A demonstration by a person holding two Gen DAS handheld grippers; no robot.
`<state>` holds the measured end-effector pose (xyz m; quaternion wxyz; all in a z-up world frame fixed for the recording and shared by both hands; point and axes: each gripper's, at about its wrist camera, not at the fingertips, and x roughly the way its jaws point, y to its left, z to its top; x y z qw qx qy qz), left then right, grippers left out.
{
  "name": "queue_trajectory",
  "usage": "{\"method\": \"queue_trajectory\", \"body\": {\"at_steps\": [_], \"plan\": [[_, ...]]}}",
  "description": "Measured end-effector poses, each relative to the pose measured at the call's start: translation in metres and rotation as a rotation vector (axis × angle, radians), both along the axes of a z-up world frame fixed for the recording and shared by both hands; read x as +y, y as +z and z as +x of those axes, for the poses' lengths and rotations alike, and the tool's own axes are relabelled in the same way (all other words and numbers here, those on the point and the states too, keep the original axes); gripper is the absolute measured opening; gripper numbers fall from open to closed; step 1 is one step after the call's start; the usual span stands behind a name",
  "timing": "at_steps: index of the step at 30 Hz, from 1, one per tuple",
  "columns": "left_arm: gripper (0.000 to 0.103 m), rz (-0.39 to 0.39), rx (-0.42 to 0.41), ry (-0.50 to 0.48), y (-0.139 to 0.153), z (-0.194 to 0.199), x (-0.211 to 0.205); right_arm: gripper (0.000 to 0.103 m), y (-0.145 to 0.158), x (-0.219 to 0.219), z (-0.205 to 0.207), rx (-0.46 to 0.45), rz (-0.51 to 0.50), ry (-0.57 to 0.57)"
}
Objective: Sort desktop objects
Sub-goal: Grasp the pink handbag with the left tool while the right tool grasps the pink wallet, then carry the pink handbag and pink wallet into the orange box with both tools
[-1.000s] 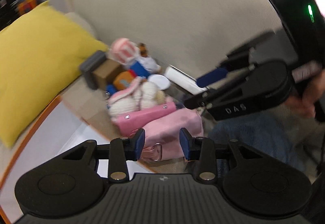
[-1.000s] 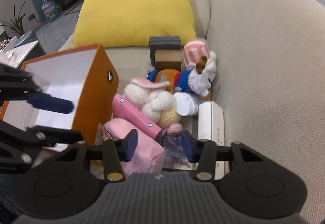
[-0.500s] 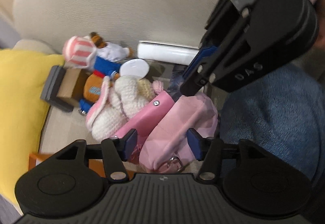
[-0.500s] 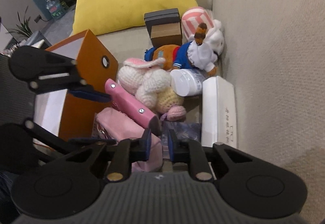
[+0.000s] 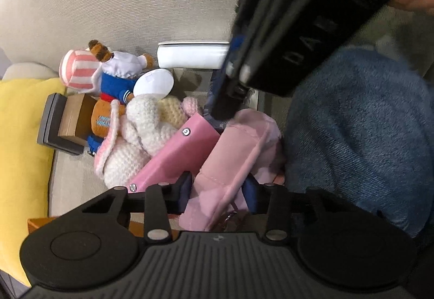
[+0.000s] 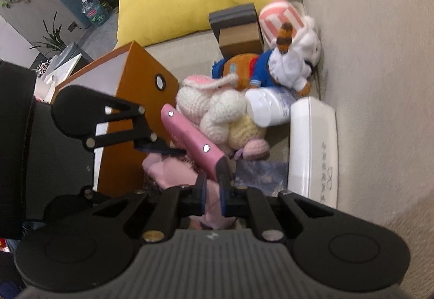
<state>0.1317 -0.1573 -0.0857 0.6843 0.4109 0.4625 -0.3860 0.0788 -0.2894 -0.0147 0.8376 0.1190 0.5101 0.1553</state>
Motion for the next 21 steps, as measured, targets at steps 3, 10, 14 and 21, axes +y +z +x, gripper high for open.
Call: {"method": "queue_trajectory", "body": {"at_steps": [3, 10, 14, 21], "plan": [[0.042, -0.012, 0.003, 0.028, 0.005, -0.001, 0.000, 0.016, 0.010, 0.000, 0.004, -0.031, -0.038, 0.007], [0.036, -0.104, 0.014, 0.124, 0.043, -0.001, 0.015, 0.023, 0.027, 0.004, 0.013, -0.067, -0.117, 0.073], [0.035, -0.195, 0.047, 0.190, 0.075, -0.003, 0.026, 0.023, 0.037, 0.007, 0.020, -0.086, -0.119, 0.098], [0.034, -0.303, 0.107, 0.331, 0.122, -0.010, 0.066, 0.034, 0.056, 0.012, 0.033, -0.113, 0.006, 0.154]]}}
